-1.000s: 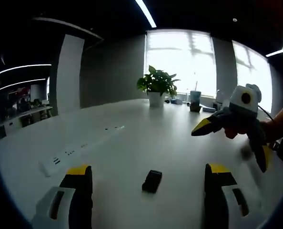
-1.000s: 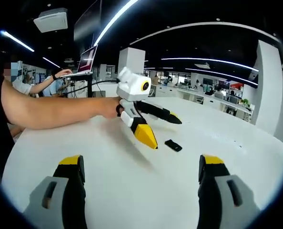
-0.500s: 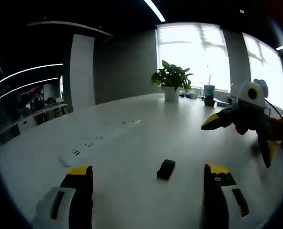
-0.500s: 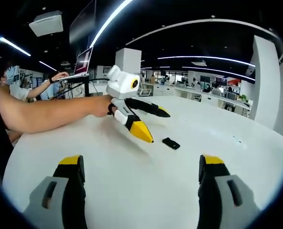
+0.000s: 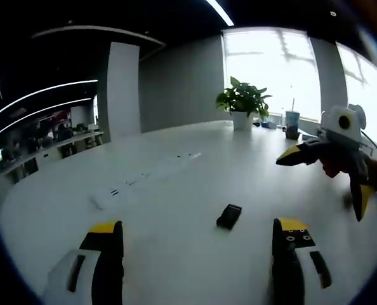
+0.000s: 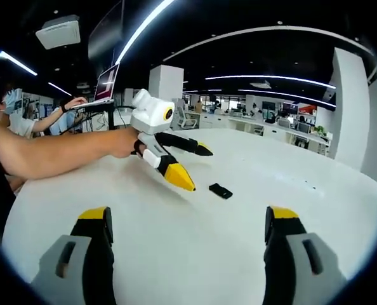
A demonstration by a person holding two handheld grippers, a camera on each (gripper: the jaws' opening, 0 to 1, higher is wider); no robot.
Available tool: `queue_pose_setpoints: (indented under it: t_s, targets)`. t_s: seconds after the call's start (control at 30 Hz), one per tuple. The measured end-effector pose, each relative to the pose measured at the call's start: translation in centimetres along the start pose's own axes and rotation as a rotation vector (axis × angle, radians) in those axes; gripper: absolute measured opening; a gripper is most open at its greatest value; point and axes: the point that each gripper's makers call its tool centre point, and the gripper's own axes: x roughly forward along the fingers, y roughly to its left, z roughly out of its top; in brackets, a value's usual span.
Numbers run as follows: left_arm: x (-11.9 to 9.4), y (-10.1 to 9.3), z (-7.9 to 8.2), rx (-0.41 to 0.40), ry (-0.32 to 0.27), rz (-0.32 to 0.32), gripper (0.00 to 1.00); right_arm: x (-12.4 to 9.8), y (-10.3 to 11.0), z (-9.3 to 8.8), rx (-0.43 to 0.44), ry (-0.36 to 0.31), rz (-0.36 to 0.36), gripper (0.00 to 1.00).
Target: Snap the two parts of the plastic buckle together until the buckle closes and remains connected.
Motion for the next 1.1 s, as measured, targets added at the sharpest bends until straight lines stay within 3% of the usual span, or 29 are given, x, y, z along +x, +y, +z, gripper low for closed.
queue_pose_setpoints:
  t_s: [0.07, 0.23, 0.33, 0.43, 0.6, 0.7, 0.8, 0.93, 1.1]
  targets:
    - [-0.3, 0.7, 0.0, 0.044, -0.010, 0.045, 0.99, 0.0, 0.1, -0.1, -0.001, 0.002, -0.001, 1.00]
    - [-1.4, 0.6, 0.1, 0.033, -0.016, 0.073, 0.99, -0.1, -0.1, 0.1, 0.008, -0.004, -0.006, 1.00]
    - [-1.9, 0.5, -1.3, 0.058, 0.047, 0.120, 0.99, -0.1, -0.4, 0.3, 0.015, -0.016, -0.014, 1.00]
    - [-2.5, 0.4, -2.1, 0.026, 0.065, 0.137, 0.99, -0.2, -0.8, 0.5, 0.021, -0.026, -0.018, 1.00]
    - [-3.6, 0.7, -2.1, 0.063, 0.064, 0.193, 0.99, -0.3, -1.3, 0.6, 0.022, -0.030, -0.035, 1.00]
    - [-3.9, 0.3, -2.4, 0.080, 0.068, 0.189, 0.99, -0.4, -1.5, 0.7, 0.021, -0.033, -0.048, 1.00]
    - [-4.1, 0.4, -2.1, 0.081, 0.059, 0.201, 0.95, -0.7, -2.0, 1.0, 0.035, -0.052, -0.061, 1.00]
    - [-4.3, 0.1, -0.7, 0.095, 0.002, 0.203, 0.90, -0.8, -2.3, 1.0, 0.047, -0.059, -0.069, 1.00]
    - [-5.2, 0.1, 0.2, 0.147, -0.020, 0.244, 0.85, -1.1, -2.8, 1.3, 0.015, -0.081, -0.089, 1.00]
